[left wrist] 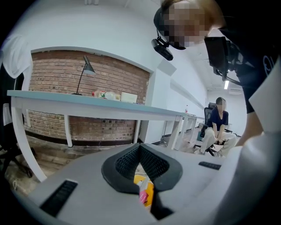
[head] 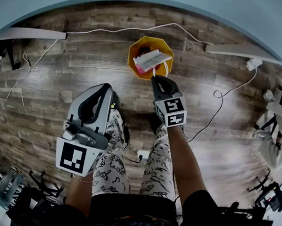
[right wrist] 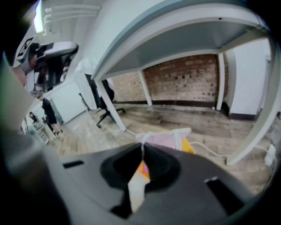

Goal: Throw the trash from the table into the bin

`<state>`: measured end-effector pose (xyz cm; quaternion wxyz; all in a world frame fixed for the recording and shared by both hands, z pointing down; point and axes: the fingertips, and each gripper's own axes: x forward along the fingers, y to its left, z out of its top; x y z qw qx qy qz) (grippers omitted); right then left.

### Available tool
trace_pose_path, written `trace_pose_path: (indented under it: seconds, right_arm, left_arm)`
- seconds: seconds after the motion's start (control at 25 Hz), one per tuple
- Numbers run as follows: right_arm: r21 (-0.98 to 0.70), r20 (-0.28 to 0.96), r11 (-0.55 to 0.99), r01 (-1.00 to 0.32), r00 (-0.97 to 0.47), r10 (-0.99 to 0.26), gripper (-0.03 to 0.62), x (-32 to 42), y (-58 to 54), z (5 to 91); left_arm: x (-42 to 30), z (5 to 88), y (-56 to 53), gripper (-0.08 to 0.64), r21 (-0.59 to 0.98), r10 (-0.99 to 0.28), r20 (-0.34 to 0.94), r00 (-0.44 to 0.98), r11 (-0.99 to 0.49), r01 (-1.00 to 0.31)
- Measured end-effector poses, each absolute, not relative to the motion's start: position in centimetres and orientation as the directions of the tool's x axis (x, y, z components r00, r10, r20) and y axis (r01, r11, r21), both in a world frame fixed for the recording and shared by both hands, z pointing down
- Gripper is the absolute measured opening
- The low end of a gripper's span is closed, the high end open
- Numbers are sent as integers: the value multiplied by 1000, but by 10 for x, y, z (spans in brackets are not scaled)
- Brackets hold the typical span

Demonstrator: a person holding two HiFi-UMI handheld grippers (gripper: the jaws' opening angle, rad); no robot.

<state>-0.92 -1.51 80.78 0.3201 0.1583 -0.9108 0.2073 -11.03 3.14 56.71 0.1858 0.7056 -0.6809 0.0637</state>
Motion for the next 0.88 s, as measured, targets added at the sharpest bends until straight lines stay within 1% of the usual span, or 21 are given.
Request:
trace_pose_path:
  seconds: [0.16,0.24,0.36,0.48,0.88]
  right_arm:
    - [-264,653,879,-398,-744,-140,12,-9,-12,808]
    - [-269,654,872,-409,-742,-146,12,-9,-13,809]
    - [-281,648,858,-431,-745,-162,12,-7,-15,809]
    - [-286,652,853,-437,-741,-161,12,-5,-14,808]
    - [-269,607,847,-459,-763,-221,12,-5,-23,786]
  left_arm:
    - [-115,563,32,8,186,-942,330,65,-3,-983]
    - [-117,561,30,8,170,-945,321,59,-4,-985]
    - [-110,561,30,8,130,-935,347,73,-29,-991]
    - [-105,557,28,8,145,-938,338,79,-31,-989]
    - [-101,550,30,8,152,-945,319,73,-25,-988]
